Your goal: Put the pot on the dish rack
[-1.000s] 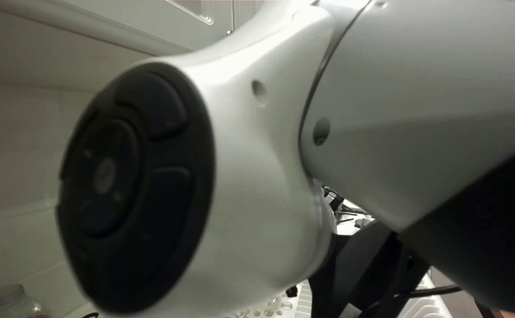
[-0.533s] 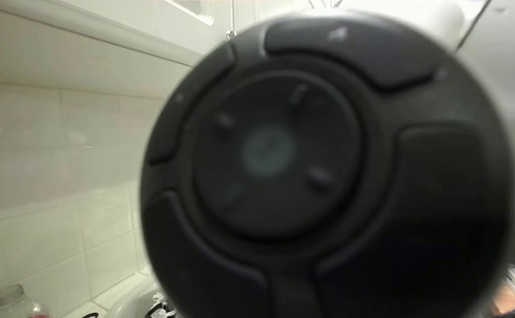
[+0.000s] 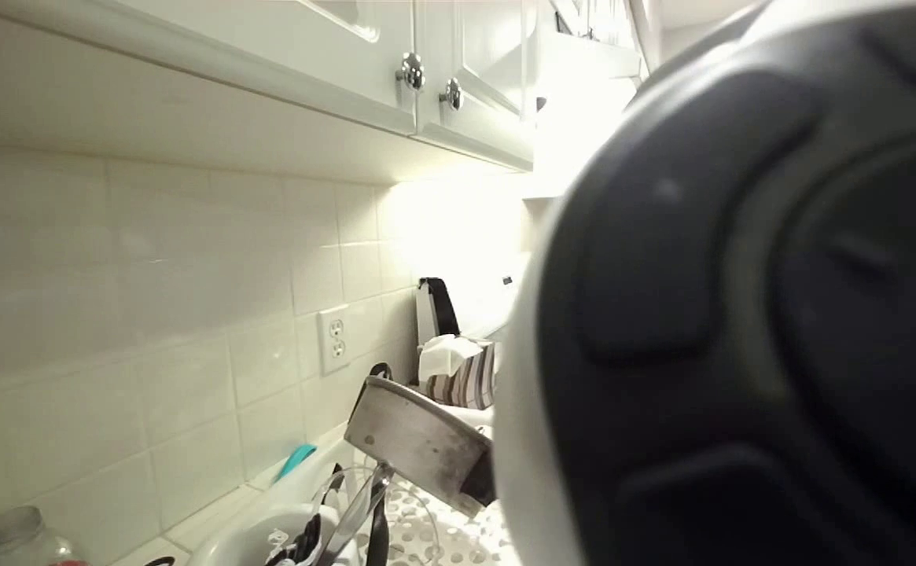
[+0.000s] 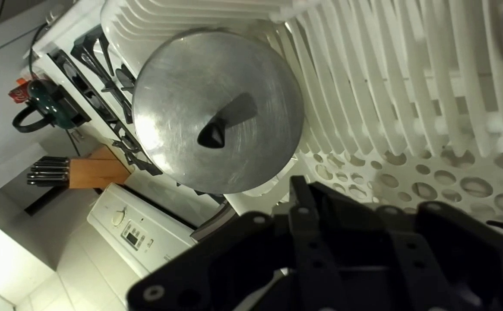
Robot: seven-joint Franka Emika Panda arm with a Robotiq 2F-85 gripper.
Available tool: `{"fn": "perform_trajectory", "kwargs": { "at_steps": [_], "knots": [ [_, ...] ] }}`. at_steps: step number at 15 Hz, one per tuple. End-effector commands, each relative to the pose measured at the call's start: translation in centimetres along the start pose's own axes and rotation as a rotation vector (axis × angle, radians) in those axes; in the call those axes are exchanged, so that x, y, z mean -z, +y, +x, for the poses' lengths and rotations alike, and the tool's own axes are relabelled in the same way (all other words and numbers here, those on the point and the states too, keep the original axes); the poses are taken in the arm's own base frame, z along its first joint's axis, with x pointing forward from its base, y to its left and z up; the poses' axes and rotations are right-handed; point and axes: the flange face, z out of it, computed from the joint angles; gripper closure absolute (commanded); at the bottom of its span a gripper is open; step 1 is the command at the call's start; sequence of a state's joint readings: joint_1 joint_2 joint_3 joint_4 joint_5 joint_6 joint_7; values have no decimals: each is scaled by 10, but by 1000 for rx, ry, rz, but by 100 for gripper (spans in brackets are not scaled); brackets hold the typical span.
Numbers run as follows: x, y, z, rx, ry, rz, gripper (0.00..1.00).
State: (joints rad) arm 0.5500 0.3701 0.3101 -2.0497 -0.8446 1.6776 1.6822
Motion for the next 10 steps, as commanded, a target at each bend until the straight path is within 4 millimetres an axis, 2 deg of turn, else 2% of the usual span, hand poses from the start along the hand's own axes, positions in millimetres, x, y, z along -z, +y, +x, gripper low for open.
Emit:
{"fn": "perform_trajectory", "kwargs": {
  "at_steps": [1,6,10],
  "knots": [
    [6,18,-26,-59,-11,10,99],
    [8,24,-63,-108,-35,17,99],
    [-4,29,-82,-148,10,86,99]
  ]
}}
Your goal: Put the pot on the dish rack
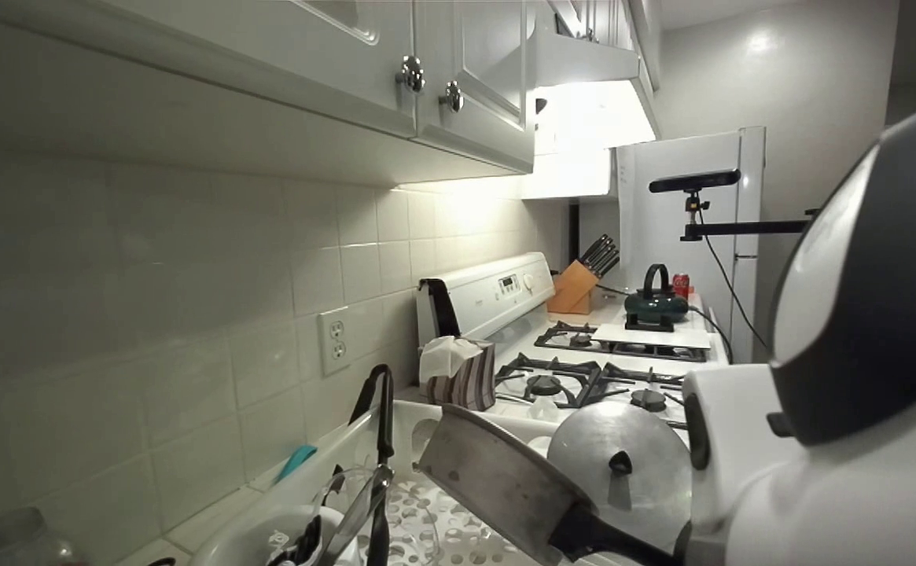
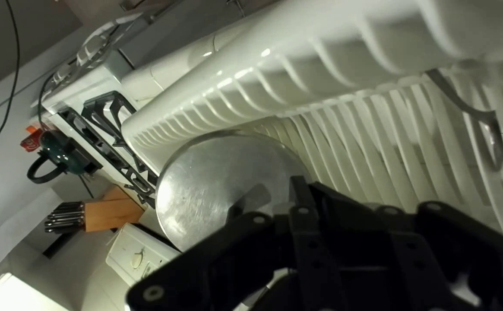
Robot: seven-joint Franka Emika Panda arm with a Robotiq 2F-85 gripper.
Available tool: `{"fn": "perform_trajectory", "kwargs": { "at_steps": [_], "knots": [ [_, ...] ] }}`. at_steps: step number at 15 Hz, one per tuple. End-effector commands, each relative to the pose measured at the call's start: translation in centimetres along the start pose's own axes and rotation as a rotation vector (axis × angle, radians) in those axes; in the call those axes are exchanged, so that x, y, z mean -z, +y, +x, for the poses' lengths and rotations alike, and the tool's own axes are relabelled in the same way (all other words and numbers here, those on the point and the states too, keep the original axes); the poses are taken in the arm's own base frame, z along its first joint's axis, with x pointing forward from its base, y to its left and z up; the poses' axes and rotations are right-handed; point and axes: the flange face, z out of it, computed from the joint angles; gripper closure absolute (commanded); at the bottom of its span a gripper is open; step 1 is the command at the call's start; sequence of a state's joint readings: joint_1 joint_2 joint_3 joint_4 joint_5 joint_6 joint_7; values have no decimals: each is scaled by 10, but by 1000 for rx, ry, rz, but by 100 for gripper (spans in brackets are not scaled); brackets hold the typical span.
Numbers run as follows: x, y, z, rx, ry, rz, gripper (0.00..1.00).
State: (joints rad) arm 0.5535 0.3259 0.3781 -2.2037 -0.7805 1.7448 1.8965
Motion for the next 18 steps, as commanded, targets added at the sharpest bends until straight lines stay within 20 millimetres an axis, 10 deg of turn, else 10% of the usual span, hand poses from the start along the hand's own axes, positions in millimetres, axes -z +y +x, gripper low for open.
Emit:
{"fn": "perform_trajectory", "kwargs": {
  "at_steps": [1,18],
  "knots": [
    [-2,16,-14,-50,51,88,99],
    [13,67,1,-228,-5,319,99]
  ]
}}
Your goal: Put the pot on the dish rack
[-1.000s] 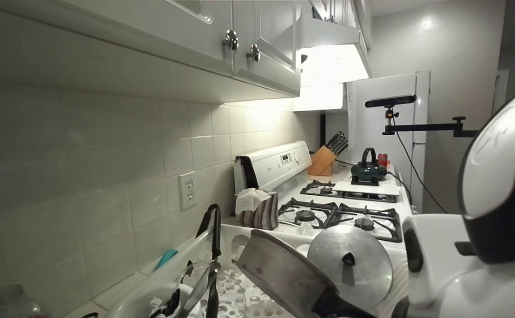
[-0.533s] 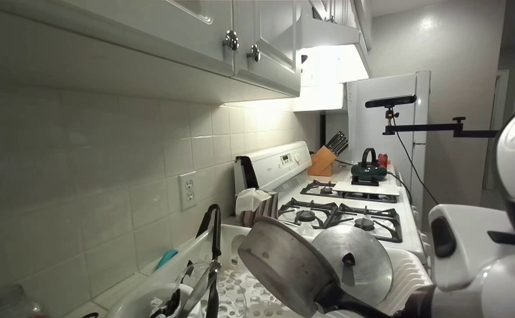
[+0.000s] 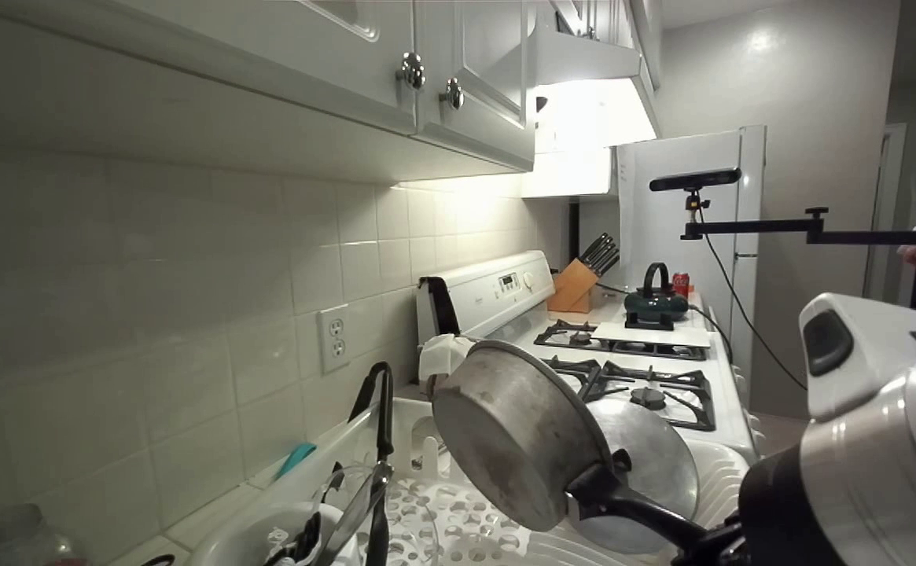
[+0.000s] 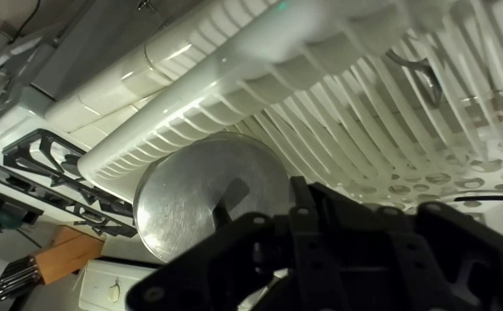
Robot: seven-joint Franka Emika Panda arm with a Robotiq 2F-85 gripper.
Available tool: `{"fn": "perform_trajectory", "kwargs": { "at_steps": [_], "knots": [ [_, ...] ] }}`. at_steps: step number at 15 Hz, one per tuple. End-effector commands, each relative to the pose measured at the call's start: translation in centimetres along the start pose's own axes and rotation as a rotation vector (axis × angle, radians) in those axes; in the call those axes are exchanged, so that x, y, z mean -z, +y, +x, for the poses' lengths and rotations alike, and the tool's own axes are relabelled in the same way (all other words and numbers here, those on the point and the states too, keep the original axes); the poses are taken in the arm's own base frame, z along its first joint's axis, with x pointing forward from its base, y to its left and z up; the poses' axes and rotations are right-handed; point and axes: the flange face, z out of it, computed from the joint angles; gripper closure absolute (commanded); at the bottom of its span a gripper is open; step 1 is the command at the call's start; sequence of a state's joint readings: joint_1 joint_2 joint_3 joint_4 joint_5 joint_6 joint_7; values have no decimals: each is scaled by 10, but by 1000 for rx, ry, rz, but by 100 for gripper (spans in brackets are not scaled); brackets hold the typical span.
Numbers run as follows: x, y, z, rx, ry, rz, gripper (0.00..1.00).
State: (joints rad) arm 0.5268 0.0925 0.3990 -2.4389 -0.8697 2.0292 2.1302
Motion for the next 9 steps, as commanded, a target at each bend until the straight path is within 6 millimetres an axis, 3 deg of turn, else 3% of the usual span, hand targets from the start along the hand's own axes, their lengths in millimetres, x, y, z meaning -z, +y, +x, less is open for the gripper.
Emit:
{"fn": "perform_trajectory", "kwargs": {
  "at_steps": [1,2,3,4,9],
  "knots": [
    [5,19,15,-19,-56,58,99],
    [3,20,19,-7,-68,64,99],
    [0,7,9,-7,-45,38,99],
    [-1,9,12,-7,-48,39,95],
    [3,7,11,19,-49,49,99]
  ]
}}
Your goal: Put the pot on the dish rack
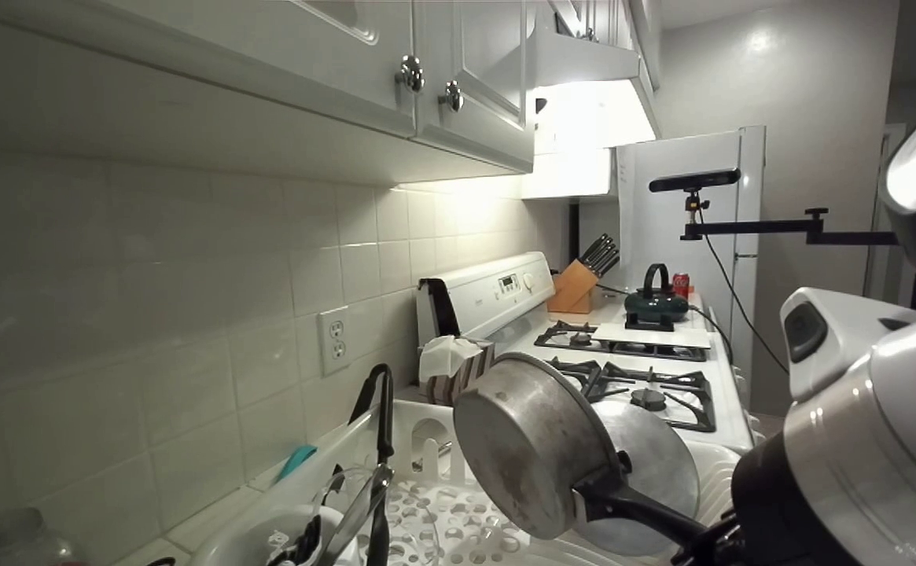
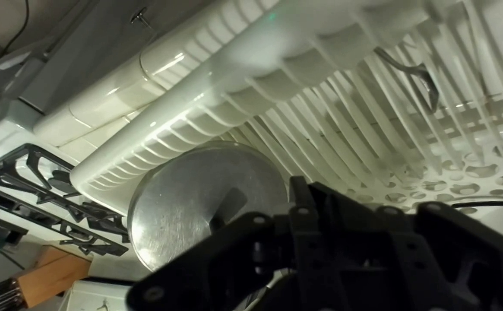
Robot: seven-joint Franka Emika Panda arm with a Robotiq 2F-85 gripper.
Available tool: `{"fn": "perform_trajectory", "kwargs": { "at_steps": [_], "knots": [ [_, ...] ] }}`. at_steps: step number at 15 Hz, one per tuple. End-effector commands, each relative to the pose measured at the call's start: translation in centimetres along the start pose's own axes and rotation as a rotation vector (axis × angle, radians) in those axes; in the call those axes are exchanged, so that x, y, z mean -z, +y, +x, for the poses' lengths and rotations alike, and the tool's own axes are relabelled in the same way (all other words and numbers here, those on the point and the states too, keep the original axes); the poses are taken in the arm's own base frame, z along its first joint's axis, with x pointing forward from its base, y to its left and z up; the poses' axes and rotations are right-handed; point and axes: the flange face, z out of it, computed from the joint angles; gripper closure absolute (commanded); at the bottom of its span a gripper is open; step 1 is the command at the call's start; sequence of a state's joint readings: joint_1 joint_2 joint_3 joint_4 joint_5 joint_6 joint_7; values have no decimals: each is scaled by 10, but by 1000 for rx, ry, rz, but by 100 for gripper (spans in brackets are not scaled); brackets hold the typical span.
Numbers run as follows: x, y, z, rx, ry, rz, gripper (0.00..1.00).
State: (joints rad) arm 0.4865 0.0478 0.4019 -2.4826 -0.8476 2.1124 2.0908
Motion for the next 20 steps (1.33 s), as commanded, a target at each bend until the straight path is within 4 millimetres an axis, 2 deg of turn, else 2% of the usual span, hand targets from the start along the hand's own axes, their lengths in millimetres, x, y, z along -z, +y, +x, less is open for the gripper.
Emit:
{"fn": "perform_trajectory", "kwargs": {
  "at_steps": [1,6,9,14,18,19,20],
  "knots": [
    [9,0,4,27,3,14,99],
    [29,10,3,37,-11,96,99],
    [40,21,-9,-5,-52,160,99],
    [33,66,-32,-112,-111,146,99],
    [26,96,-33,-115,-53,134,99],
    [36,78,-28,-102,-35,138,99],
    [35,81,-26,-93,-20,149,99]
  ]
}}
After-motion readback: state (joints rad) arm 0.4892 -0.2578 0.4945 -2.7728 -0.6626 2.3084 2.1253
